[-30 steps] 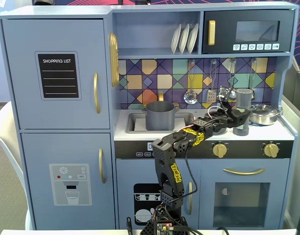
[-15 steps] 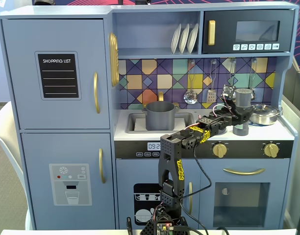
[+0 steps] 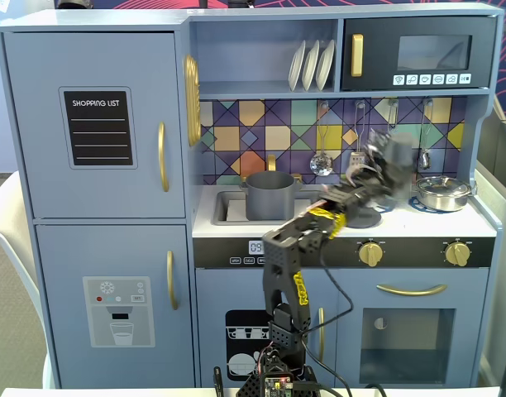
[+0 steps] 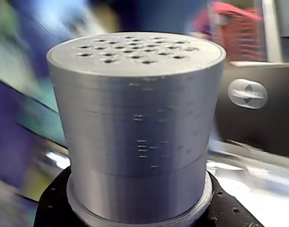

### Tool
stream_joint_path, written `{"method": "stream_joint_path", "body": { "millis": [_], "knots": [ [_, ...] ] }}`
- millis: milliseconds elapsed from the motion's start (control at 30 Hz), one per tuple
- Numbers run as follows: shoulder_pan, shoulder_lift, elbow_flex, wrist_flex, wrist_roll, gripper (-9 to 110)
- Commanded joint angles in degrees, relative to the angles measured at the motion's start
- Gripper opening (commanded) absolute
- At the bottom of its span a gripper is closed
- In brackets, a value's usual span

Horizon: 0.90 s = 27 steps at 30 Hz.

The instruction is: Put salt in the gray recipient

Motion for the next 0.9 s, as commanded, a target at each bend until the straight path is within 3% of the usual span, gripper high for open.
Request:
{"method": "stream_joint_path", "body": {
  "millis": [0, 200, 467, 667, 867],
  "knots": [
    [-6.24, 13.89, -2.55, 5.89, 19.51, 0],
    [-18.63, 22.24, -2.37, 18.02, 50.19, 0],
    [-35.42, 19.16, -6.06, 24.35, 87.01, 0],
    [-42.98, 9.32, -16.35, 30.06, 106.52, 0],
    [-46.41, 5.10, -18.37, 22.50, 122.61, 0]
  ]
}}
